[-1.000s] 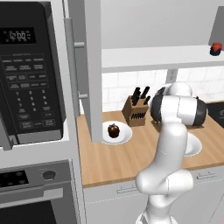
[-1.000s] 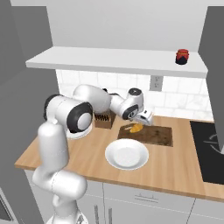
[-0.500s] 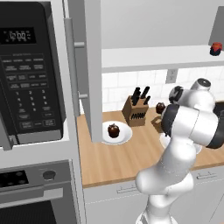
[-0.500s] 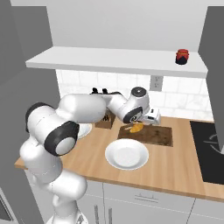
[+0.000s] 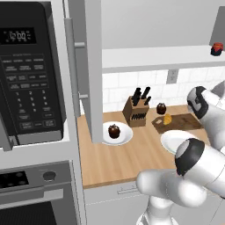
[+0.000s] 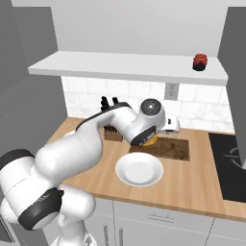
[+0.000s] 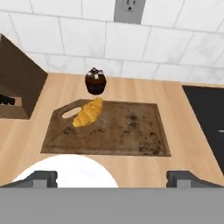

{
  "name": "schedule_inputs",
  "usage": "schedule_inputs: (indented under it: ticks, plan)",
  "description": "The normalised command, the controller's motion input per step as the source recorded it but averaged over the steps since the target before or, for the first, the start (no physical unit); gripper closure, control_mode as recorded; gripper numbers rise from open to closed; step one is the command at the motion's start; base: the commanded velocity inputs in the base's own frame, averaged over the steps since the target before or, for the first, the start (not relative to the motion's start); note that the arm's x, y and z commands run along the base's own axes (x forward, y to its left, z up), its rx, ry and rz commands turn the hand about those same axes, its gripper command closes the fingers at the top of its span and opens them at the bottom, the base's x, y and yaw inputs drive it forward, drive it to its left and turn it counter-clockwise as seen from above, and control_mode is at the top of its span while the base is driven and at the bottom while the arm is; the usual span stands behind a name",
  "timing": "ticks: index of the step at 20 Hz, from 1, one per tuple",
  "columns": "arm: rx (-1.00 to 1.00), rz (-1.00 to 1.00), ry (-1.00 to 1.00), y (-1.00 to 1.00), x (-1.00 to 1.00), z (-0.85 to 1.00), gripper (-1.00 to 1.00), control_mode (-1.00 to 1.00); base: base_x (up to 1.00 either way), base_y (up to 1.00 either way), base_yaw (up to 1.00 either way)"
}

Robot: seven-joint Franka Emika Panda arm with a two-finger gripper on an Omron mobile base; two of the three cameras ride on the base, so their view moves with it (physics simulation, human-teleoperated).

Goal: From the different types of pastries on the counter, select a croissant and place it on the cutting board. Then retrieve a jar of jam from the cabinet and place it alongside the croissant on the cutting board.

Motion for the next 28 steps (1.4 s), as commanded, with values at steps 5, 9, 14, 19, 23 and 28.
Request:
schedule_inputs:
  ticks: [5,9,14,19,23,28]
  plan:
    - [0.0,0.1,-0.12,-0.16,-0.37,1.0,-1.0,-1.0,0.0,0.0,0.0]
    - [-0.05,0.02,-0.03,-0.06,-0.28,1.0,-1.0,-1.0,0.0,0.0,0.0]
    - [-0.12,-0.12,0.0,-0.01,-0.05,1.0,-1.0,-1.0,0.0,0.0,0.0]
    - [-0.04,-0.27,0.0,-0.07,0.0,1.0,-1.0,-1.0,0.0,0.0,0.0]
    - [0.07,-0.34,-0.05,-0.15,0.0,1.0,-1.0,-1.0,0.0,0.0,0.0]
    - [0.2,-0.27,-0.2,-0.19,0.1,1.0,-1.0,-1.0,0.0,0.0,0.0]
